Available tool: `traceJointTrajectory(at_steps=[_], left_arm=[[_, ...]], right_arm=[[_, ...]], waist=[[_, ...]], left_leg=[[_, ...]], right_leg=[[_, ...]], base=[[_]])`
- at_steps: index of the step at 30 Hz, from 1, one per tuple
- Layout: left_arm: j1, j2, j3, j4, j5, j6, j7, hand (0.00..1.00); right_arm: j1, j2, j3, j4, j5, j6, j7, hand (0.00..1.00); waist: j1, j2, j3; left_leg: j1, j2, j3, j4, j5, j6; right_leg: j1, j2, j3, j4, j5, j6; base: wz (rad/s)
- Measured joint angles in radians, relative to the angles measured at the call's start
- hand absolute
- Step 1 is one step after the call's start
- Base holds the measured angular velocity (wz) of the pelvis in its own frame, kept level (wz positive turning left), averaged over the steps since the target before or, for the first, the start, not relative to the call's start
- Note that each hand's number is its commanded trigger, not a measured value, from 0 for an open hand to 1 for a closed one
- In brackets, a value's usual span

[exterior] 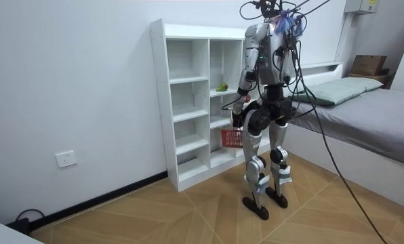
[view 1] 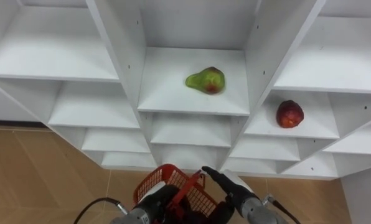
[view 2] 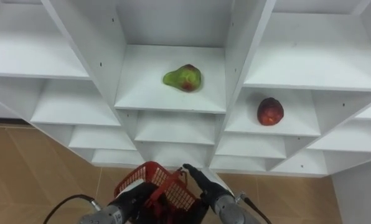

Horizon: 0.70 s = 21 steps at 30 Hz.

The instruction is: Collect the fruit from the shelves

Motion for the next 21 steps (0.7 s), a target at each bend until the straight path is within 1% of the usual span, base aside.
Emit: traceJointTrajectory(at_steps=[4,9,10,11,15,17,18,19,20,21], left_arm=[[0.0,0.005,0.004,0.009,-0.011,0.0,0.0,1.0],[0.001,0.006,0.011,0.032,-0.012,0.003,0.0,1.0],[0.005,0.006,0.024,0.032,-0.017,0.003,0.0,1.0],[0.009,0.003,0.042,0.032,-0.039,0.003,0.001,1.0],[0.024,0.001,0.083,0.031,-0.107,0.004,0.003,1.0],[0.028,0.002,0.118,0.028,-0.151,0.004,0.003,1.0],[0.03,0.002,0.126,0.027,-0.154,0.004,0.003,1.0],[0.038,0.002,0.143,0.019,-0.157,0.006,0.003,1.0],[0.055,0.004,0.152,-0.014,-0.159,0.013,0.003,1.0],[0.059,0.005,0.155,-0.027,-0.16,0.015,0.003,1.0]], right_arm=[[0.013,-0.015,-0.001,-0.02,-0.002,0.001,-0.004,0.0],[0.015,-0.018,-0.003,-0.053,0.002,0.002,-0.022,0.0],[0.02,-0.021,-0.004,-0.076,0.002,0.002,-0.022,0.0],[0.033,-0.028,-0.006,-0.112,0.002,0.002,-0.022,0.0],[0.076,-0.047,-0.011,-0.209,0.003,0.003,-0.022,0.0],[0.105,-0.054,-0.027,-0.282,0.003,0.005,-0.021,0.0],[0.116,-0.055,-0.035,-0.306,0.003,0.005,-0.022,0.0],[0.134,-0.055,-0.043,-0.346,0.004,0.005,-0.024,0.0],[0.148,-0.055,-0.043,-0.384,0.004,0.005,-0.023,0.0],[0.155,-0.057,-0.043,-0.402,0.004,0.005,-0.023,0.0]], waist=[[0.001,0.002,-0.0017],[0.002,0.005,-0.0033],[0.001,0.005,-0.0048],[0.0,0.004,-0.0094],[0.002,0.001,-0.0144],[0.003,-0.006,-0.0197],[0.004,-0.008,-0.0209],[0.003,-0.013,-0.0238],[0.003,-0.019,-0.028],[0.002,-0.023,-0.0296]], left_leg=[[0.002,0.0,0.0,0.0,0.0,0.0],[0.014,0.001,0.001,0.0,0.0,0.0],[0.017,0.001,0.001,0.0,0.0,0.0],[0.019,0.0,0.001,0.0,0.0,0.0],[0.053,0.0,0.002,-0.005,0.0,0.0],[0.072,0.001,0.002,-0.01,0.0,0.0],[0.076,0.001,0.003,-0.012,0.0,0.0],[0.086,0.001,0.005,-0.018,0.0,0.0],[0.091,0.001,0.006,-0.02,0.001,-0.001],[0.092,0.001,0.006,-0.02,0.001,-0.001]], right_leg=[[0.001,0.001,0.009,0.0,0.0,0.0],[0.011,0.002,0.023,0.001,0.0,0.0],[0.014,0.002,0.022,0.0,0.0,0.0],[0.016,0.002,0.022,0.0,0.0,0.0],[0.048,0.002,0.023,-0.001,0.0,0.0],[0.066,0.002,0.021,-0.003,0.0,0.0],[0.069,0.003,0.023,-0.003,0.0,0.0],[0.076,0.003,0.024,-0.003,0.0,0.0],[0.079,0.003,0.024,-0.003,0.0,0.0],[0.08,0.003,0.023,-0.003,0.0,0.0]], base=[[0.0],[-0.01],[0.0],[0.0],[0.0],[0.0],[0.0],[-0.07],[-0.06],[0.0]])
